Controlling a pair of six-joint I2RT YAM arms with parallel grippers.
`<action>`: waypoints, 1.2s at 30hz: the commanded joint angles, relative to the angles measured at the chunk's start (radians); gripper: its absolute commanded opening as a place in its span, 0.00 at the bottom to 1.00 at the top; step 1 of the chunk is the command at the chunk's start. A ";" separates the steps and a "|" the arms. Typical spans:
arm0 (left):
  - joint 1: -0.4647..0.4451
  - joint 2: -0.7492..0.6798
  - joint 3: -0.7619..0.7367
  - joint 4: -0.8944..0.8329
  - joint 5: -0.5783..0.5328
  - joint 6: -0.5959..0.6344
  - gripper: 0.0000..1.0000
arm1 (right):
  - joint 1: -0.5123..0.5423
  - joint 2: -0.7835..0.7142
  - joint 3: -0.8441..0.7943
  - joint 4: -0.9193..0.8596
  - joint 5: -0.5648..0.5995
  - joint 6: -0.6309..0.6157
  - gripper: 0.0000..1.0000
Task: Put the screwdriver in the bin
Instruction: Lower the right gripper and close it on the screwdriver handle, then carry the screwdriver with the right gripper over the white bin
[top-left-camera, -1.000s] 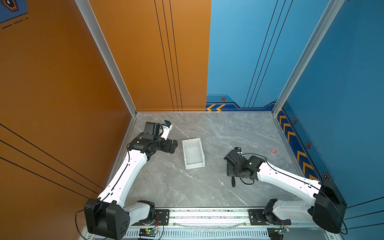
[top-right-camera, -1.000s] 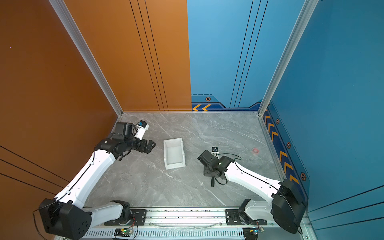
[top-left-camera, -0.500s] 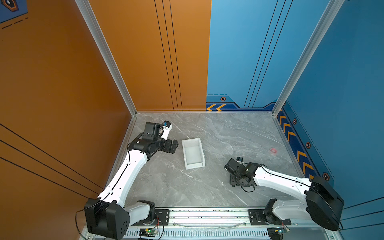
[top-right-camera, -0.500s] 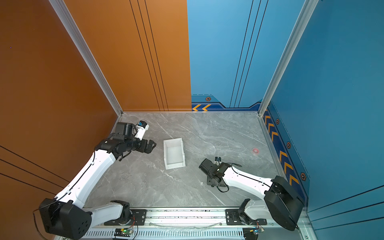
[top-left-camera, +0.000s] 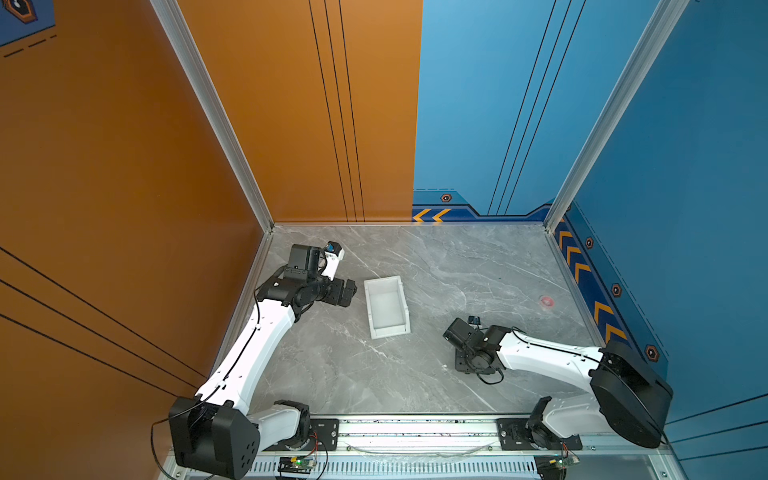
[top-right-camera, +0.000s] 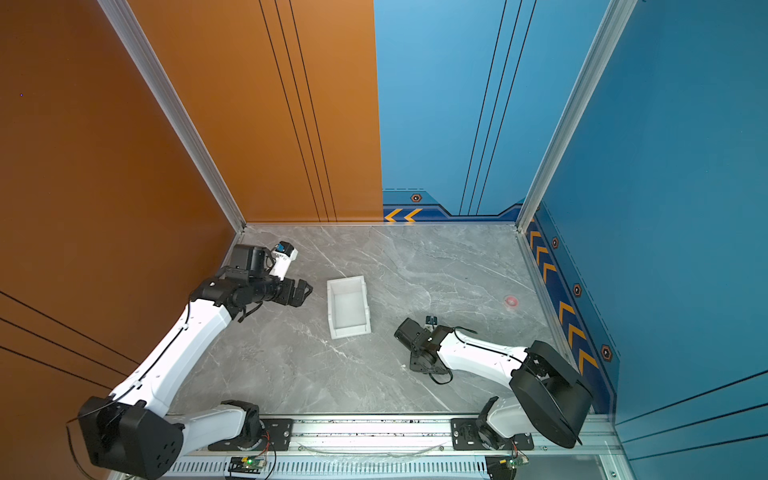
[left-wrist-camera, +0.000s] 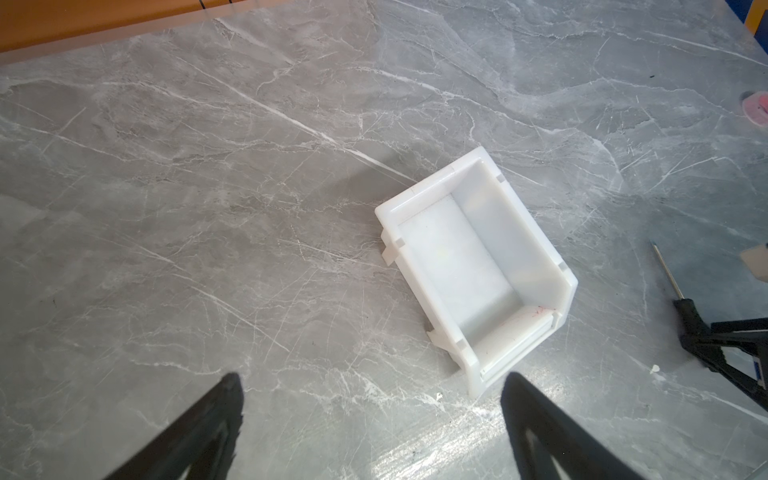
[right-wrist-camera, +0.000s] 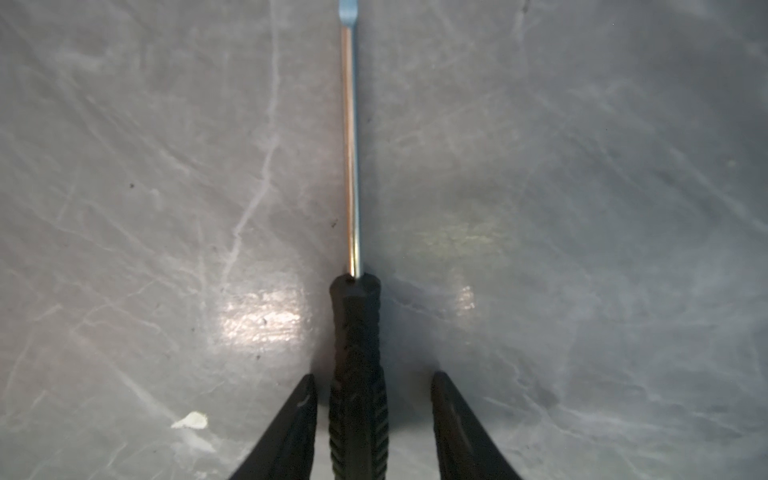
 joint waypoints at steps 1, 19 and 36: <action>-0.006 -0.019 -0.007 -0.026 0.014 -0.019 0.98 | -0.005 0.024 -0.012 0.007 -0.014 0.007 0.42; -0.013 -0.044 -0.006 -0.074 0.032 0.043 0.98 | -0.003 -0.012 0.054 -0.011 -0.018 -0.044 0.15; 0.010 -0.030 -0.008 -0.077 -0.089 -0.013 0.98 | 0.017 0.024 0.366 -0.199 0.059 -0.206 0.15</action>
